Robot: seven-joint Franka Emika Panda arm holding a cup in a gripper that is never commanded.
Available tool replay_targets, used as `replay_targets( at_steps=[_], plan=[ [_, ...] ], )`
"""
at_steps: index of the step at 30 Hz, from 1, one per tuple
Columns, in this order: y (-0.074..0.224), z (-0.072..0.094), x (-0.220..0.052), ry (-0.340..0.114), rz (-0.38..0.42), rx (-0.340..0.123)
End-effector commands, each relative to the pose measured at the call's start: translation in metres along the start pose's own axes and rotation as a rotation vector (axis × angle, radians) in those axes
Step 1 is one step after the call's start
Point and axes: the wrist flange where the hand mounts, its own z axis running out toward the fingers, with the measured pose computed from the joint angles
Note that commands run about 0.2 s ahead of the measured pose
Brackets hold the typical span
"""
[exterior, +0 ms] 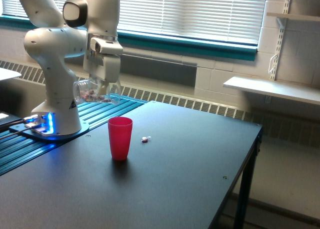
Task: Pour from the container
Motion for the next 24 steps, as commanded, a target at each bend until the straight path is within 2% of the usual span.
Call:
replay_targets(
  at_steps=[1,4,7,9,16,22,24],
  plan=[
    [-0.001,0.013,-0.007,-0.037,-0.010,-0.039],
    [0.001,0.015,-0.007,-0.054,-0.012,-0.095],
    [0.002,0.018,-0.007,-0.065,-0.015,-0.103],
    [0.002,0.020,-0.007,-0.066,-0.023,-0.132],
    [0.005,0.023,-0.006,-0.074,0.005,-0.123],
    [0.002,0.026,-0.003,-0.072,0.013,-0.151],
    [0.001,0.026,-0.001,-0.075,0.016,-0.125]
  ],
)
